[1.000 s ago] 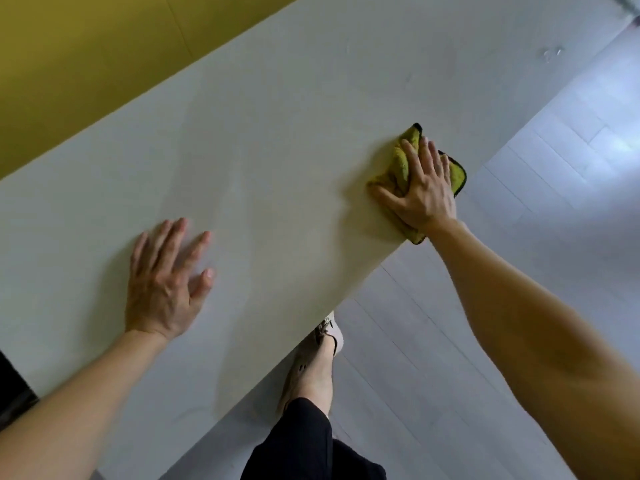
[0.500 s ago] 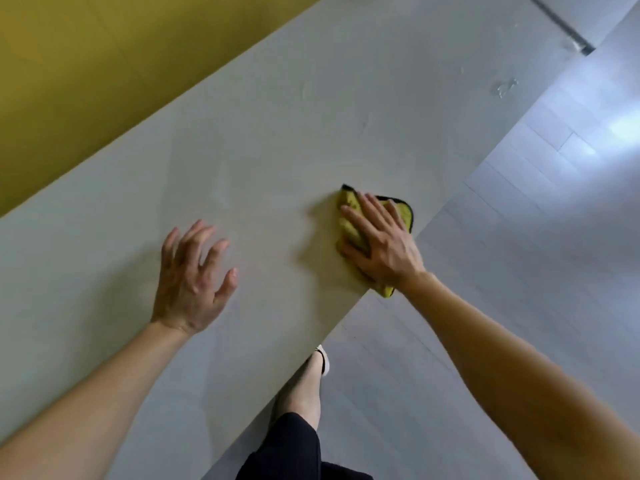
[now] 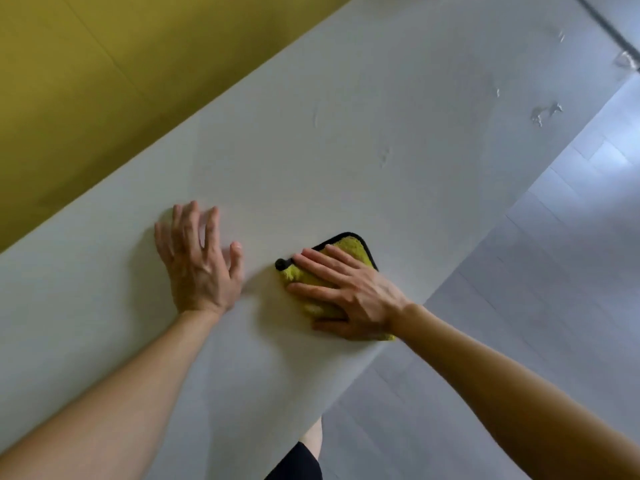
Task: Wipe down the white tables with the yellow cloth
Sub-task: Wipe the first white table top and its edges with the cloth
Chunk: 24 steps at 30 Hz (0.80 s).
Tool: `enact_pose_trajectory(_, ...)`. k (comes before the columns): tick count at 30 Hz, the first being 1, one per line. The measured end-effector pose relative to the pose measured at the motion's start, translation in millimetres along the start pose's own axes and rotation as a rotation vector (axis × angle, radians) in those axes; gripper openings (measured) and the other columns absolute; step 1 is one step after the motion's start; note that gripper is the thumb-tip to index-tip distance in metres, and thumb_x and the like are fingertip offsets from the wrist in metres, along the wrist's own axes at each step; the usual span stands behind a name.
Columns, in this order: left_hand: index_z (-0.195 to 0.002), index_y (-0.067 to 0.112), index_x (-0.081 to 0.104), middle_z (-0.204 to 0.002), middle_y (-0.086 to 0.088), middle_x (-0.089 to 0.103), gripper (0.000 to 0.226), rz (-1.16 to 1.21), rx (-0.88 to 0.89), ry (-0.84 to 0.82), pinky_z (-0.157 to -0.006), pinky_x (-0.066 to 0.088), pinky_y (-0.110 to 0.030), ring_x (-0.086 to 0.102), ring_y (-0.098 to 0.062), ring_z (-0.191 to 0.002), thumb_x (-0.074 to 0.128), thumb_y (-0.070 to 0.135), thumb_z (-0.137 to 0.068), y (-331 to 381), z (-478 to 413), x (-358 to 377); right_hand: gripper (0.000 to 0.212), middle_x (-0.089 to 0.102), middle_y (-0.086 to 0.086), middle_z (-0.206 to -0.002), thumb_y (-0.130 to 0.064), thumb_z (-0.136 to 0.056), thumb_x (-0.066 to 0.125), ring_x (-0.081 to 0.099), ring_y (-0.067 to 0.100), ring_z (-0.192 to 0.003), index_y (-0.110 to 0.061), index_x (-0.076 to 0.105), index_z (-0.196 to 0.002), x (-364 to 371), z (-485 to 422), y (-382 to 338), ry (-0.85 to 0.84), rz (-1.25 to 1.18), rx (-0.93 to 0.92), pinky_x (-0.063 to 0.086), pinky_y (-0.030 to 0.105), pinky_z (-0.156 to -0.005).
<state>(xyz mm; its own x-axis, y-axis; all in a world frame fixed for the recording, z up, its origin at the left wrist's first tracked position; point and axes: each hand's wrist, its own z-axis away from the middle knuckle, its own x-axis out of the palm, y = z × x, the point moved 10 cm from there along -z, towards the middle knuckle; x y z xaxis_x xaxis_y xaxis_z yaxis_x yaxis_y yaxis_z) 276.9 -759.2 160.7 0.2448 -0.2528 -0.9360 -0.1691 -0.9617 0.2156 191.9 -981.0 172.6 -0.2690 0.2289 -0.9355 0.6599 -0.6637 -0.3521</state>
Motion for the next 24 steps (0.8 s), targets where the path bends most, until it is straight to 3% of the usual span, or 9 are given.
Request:
enact_pose_trajectory(2, -0.156, 0.007, 0.055, -0.165, -0.024, 0.044, 0.060, 0.008, 0.001, 0.003, -0.127, 0.021, -0.070, 0.032, -0.047, -0.160, 0.053, 0.037, -0.104, 0, 1, 0, 0.078, 0.021, 0.013, -0.180, -0.061, -0.104, 0.063, 0.016, 0.032, -0.168, -0.024, 0.041, -0.168, -34, -15, 81, 0.109, 0.041, 0.173, 0.017, 0.060, -0.134)
enact_pose_trajectory(5, -0.155, 0.005, 0.056, -0.165, -0.026, 0.044, 0.060, 0.006, -0.009, -0.005, -0.128, 0.020, -0.071, 0.032, -0.049, -0.160, 0.055, 0.034, -0.102, -1, 5, -1, 0.082, 0.016, 0.012, -0.182, -0.070, -0.101, 0.053, 0.013, 0.031, -0.169, -0.027, 0.037, -0.169, -94, -29, 216, 0.317, 0.080, 0.725, 0.016, 0.057, -0.134)
enact_pose_trajectory(8, -0.156, 0.005, 0.055, -0.166, -0.026, 0.042, 0.061, 0.014, -0.013, -0.016, -0.128, 0.018, -0.072, 0.032, -0.049, -0.160, 0.057, 0.032, -0.102, 2, 0, -4, 0.079, 0.016, 0.013, -0.181, -0.068, -0.100, 0.053, 0.016, 0.031, -0.168, -0.025, 0.042, -0.166, -103, -48, 231, 0.405, 0.032, 0.937, 0.014, 0.053, -0.135)
enact_pose_trajectory(10, -0.155, 0.005, 0.056, -0.166, -0.026, 0.043, 0.059, 0.027, -0.027, -0.015, -0.127, 0.020, -0.073, 0.033, -0.049, -0.159, 0.057, 0.029, -0.101, 4, -1, -7, 0.072, 0.020, 0.015, -0.180, -0.059, -0.102, 0.061, 0.018, 0.032, -0.168, -0.022, 0.049, -0.163, -88, -72, 159, 0.373, 0.023, 0.709, 0.017, 0.055, -0.135)
enact_pose_trajectory(13, -0.154, 0.005, 0.058, -0.165, -0.024, 0.046, 0.057, 0.036, -0.057, -0.013, -0.125, 0.022, -0.074, 0.035, -0.048, -0.159, 0.058, 0.021, -0.099, 5, 0, -11, 0.066, 0.021, 0.017, -0.179, -0.050, -0.106, 0.065, 0.017, 0.033, -0.168, -0.016, 0.052, -0.161, -31, -90, 19, 0.076, -0.057, 0.090, 0.022, 0.057, -0.133)
enact_pose_trajectory(16, -0.155, 0.007, 0.058, -0.167, -0.022, 0.045, 0.060, 0.059, -0.053, -0.028, -0.126, 0.022, -0.073, 0.033, -0.047, -0.160, 0.060, 0.020, -0.096, 5, -2, -9, 0.066, 0.027, 0.018, -0.177, -0.044, -0.106, 0.065, 0.022, 0.034, -0.167, -0.013, 0.050, -0.163, -25, -94, 12, -0.053, -0.045, -0.255, 0.024, 0.057, -0.133)
enact_pose_trajectory(18, -0.155, 0.008, 0.059, -0.167, -0.022, 0.046, 0.056, 0.050, -0.072, -0.022, -0.126, 0.023, -0.072, 0.034, -0.046, -0.160, 0.057, 0.024, -0.101, 3, -1, -10, 0.065, 0.031, 0.017, -0.176, -0.041, -0.104, 0.065, 0.027, 0.036, -0.165, -0.014, 0.052, -0.161, -53, -116, 85, 0.057, -0.009, -0.070, 0.024, 0.060, -0.132)
enact_pose_trajectory(21, -0.155, 0.008, 0.058, -0.167, -0.022, 0.045, 0.057, 0.032, -0.072, -0.034, -0.127, 0.022, -0.072, 0.033, -0.044, -0.161, 0.054, 0.030, -0.103, 4, -1, -10, 0.070, 0.024, 0.012, -0.179, -0.054, -0.101, 0.058, 0.021, 0.033, -0.166, -0.022, 0.048, -0.163, -110, -131, 221, 0.296, 0.060, 0.572, 0.021, 0.059, -0.132)
enact_pose_trajectory(24, -0.156, 0.005, 0.055, -0.168, -0.021, 0.043, 0.059, 0.027, -0.083, -0.055, -0.128, 0.021, -0.071, 0.031, -0.042, -0.163, 0.052, 0.033, -0.105, 5, -3, -10, 0.072, 0.024, 0.013, -0.179, -0.058, -0.099, 0.052, 0.024, 0.032, -0.165, -0.022, 0.049, -0.162, -116, -131, 236, 0.430, 0.019, 0.883, 0.017, 0.054, -0.134)
